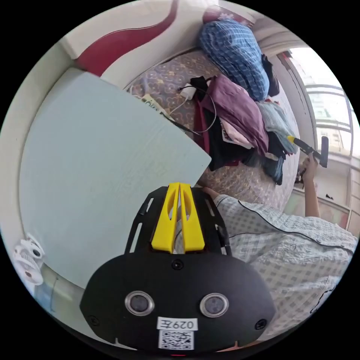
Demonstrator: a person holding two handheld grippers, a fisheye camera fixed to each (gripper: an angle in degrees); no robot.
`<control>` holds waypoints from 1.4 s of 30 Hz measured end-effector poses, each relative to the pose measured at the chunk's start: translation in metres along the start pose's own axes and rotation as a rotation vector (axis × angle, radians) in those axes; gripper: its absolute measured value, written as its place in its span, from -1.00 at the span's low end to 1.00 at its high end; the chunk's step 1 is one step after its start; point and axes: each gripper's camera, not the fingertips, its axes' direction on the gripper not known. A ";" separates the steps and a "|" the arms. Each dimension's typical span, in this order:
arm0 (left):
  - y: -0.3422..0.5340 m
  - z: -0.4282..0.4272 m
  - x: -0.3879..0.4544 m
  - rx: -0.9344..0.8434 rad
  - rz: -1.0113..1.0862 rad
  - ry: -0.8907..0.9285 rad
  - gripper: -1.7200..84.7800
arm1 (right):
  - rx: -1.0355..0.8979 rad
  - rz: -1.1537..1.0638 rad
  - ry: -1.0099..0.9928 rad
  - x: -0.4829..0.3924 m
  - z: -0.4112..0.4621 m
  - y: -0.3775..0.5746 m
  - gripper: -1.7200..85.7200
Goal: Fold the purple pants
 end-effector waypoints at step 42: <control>0.450 -0.275 -0.368 0.334 -0.237 0.167 -0.98 | -0.072 -0.775 -0.151 -0.892 0.245 -0.064 -0.95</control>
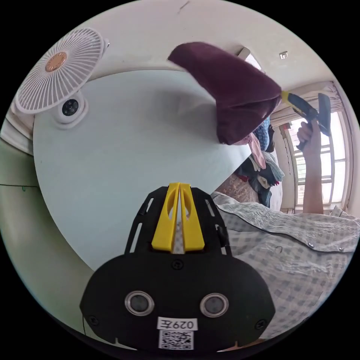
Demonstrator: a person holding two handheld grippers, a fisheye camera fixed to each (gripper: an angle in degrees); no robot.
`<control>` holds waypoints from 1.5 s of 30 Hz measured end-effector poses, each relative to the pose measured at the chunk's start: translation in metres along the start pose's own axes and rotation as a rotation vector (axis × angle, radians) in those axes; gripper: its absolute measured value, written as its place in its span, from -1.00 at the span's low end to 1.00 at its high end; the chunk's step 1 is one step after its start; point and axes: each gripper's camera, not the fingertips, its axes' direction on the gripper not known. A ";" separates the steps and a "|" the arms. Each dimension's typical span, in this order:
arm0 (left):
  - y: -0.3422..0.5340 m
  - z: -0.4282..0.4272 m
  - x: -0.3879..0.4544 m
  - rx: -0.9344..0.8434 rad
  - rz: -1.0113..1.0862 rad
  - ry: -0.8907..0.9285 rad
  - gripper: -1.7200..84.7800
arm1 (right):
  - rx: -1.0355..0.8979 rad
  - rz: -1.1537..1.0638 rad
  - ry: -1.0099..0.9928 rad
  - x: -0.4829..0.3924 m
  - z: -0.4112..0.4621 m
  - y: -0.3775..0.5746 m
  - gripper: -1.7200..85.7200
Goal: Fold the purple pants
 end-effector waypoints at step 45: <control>-0.075 -0.151 0.039 0.043 0.032 -0.171 -0.98 | 0.514 -0.214 0.193 -0.132 -0.016 -0.155 -0.95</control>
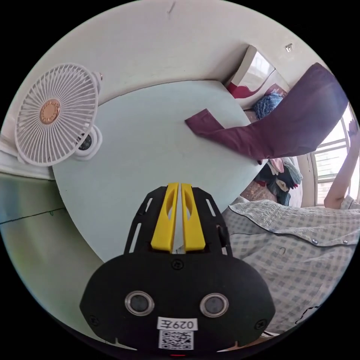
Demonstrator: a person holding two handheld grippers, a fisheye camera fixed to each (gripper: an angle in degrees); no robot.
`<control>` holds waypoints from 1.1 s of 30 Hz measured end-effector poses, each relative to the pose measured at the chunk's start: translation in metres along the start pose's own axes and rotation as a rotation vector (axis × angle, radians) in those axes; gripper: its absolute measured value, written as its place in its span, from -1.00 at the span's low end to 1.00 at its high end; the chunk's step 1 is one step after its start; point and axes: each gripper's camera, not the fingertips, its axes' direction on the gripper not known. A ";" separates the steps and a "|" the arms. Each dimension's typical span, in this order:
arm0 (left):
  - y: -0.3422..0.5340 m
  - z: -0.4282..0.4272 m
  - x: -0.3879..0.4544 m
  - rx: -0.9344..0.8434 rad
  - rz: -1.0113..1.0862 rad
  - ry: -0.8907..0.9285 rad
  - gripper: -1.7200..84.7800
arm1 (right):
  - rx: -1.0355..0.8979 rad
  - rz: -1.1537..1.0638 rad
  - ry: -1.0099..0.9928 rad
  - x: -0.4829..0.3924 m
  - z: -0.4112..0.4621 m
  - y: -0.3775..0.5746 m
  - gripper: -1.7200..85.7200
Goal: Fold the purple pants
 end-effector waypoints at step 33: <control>-0.118 0.102 0.096 -0.284 0.186 0.143 -0.65 | -0.643 0.798 0.155 0.147 0.324 0.312 -0.74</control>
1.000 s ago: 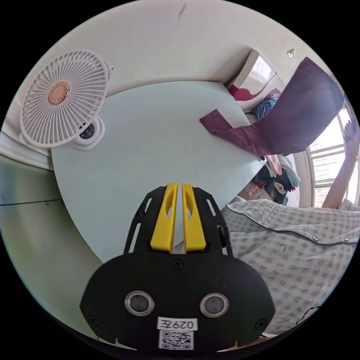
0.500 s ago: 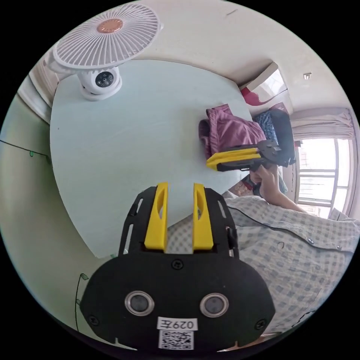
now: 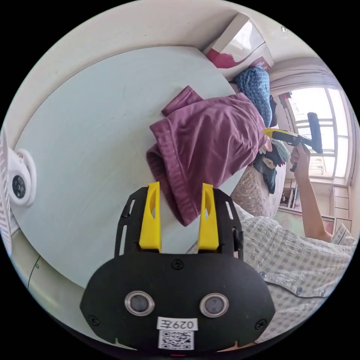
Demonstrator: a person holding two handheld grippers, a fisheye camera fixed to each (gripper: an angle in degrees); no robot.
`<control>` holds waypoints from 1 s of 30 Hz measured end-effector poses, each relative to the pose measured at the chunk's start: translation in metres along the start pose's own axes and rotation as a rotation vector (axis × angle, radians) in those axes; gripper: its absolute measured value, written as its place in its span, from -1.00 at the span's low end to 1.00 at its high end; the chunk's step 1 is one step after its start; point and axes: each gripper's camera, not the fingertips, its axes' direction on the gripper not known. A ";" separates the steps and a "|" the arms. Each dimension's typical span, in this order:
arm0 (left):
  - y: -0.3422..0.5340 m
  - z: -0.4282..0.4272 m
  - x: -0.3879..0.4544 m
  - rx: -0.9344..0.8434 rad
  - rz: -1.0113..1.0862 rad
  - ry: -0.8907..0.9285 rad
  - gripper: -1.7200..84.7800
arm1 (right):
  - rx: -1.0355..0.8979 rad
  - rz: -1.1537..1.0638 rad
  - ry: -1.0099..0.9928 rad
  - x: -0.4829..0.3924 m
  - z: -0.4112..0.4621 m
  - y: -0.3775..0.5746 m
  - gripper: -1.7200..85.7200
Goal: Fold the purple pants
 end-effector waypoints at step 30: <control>0.184 -0.109 0.024 0.296 -0.448 -0.355 -0.69 | -0.337 -0.581 -0.712 -0.075 0.153 -0.031 -0.85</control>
